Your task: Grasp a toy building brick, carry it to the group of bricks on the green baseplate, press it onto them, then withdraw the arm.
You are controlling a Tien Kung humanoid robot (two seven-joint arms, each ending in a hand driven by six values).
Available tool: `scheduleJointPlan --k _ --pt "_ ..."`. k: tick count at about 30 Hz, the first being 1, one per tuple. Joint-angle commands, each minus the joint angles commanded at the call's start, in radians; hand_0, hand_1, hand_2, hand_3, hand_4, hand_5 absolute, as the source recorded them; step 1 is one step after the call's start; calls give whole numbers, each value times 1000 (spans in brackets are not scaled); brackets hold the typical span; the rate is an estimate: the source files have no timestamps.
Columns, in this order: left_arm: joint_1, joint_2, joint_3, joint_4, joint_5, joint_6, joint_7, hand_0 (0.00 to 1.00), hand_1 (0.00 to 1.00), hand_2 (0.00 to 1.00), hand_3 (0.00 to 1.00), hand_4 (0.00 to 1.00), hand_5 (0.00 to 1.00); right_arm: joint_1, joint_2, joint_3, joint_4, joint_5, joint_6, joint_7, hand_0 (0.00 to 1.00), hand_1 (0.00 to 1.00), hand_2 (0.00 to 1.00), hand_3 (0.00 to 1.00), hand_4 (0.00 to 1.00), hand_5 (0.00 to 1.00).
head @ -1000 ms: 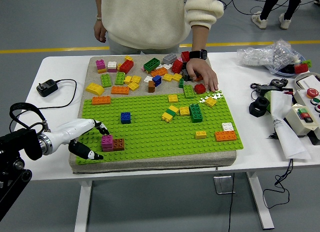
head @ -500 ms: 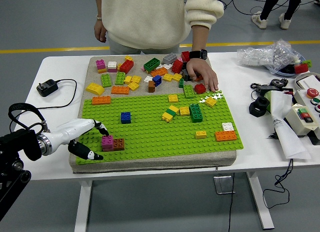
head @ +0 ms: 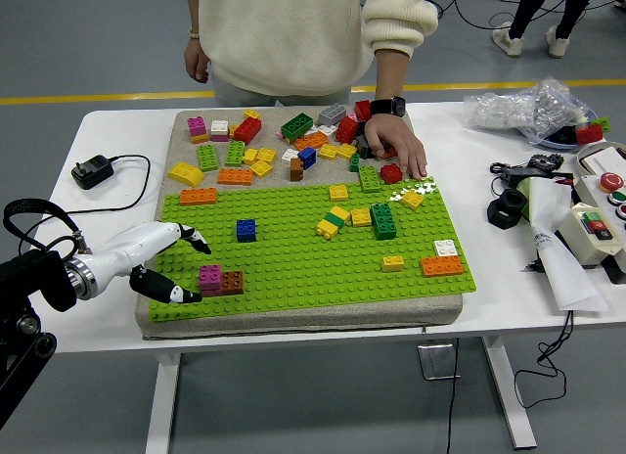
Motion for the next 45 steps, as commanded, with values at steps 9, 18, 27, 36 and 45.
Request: scheduleJointPlan --k 9,18,27,36,45 --pt "56 13 -4 -64 71 58 9 998 998 947 638 998 583 -1 0 1 0 2 0 0 761 676 718 737 998 683" --pt "75 12 42 -86 142 170 -7 998 998 949 623 998 612 -1 0 0 0 4 0 0 761 676 718 737 998 683" --pt "74 -14 87 -54 142 238 -8 998 998 942 614 998 638 1 -1 -1 0 7 0 0 761 676 718 737 998 683" --pt "67 -26 93 -2 142 260 -16 998 998 933 606 998 627 3 -2 -2 0 10 -1 0 761 676 718 737 998 683" --pt "75 -21 85 7 142 254 -18 998 998 912 600 998 610 3 -1 -2 0 10 -1 0 761 676 718 737 998 683"
